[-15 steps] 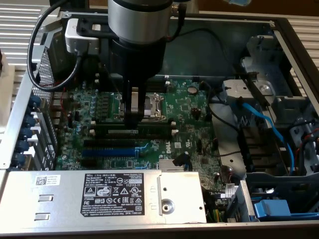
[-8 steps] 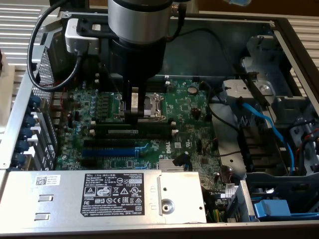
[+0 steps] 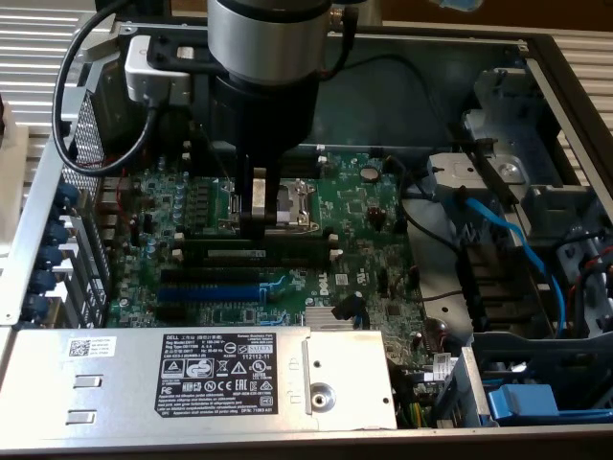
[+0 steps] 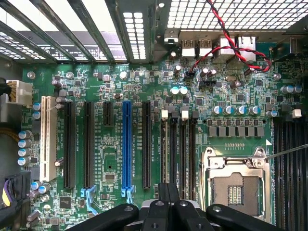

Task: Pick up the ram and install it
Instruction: 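Press down the ram until it locks into place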

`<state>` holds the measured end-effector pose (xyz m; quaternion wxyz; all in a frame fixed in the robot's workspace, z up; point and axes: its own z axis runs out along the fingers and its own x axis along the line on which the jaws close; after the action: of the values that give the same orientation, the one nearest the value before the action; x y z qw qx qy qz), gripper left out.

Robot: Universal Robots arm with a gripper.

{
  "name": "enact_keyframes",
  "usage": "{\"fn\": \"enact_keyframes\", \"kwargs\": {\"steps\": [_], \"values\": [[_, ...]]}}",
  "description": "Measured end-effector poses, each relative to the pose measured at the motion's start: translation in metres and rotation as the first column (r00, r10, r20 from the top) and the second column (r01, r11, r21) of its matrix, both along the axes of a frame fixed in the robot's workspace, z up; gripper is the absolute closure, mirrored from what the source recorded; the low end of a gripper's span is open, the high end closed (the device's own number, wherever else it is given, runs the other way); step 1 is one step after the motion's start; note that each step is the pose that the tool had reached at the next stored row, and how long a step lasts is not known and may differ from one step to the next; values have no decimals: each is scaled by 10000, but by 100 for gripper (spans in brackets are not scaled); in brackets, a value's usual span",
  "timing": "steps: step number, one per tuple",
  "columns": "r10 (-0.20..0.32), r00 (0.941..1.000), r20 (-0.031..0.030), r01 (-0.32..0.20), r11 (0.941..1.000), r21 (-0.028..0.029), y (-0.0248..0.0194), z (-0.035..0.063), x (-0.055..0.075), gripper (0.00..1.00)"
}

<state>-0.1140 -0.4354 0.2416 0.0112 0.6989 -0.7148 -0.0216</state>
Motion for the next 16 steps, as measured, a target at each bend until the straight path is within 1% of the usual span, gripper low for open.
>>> {"fn": "enact_keyframes", "kwargs": {"steps": [16], "values": [[12,10000,0,-12,10000,-1,0,-6,83,90]]}}
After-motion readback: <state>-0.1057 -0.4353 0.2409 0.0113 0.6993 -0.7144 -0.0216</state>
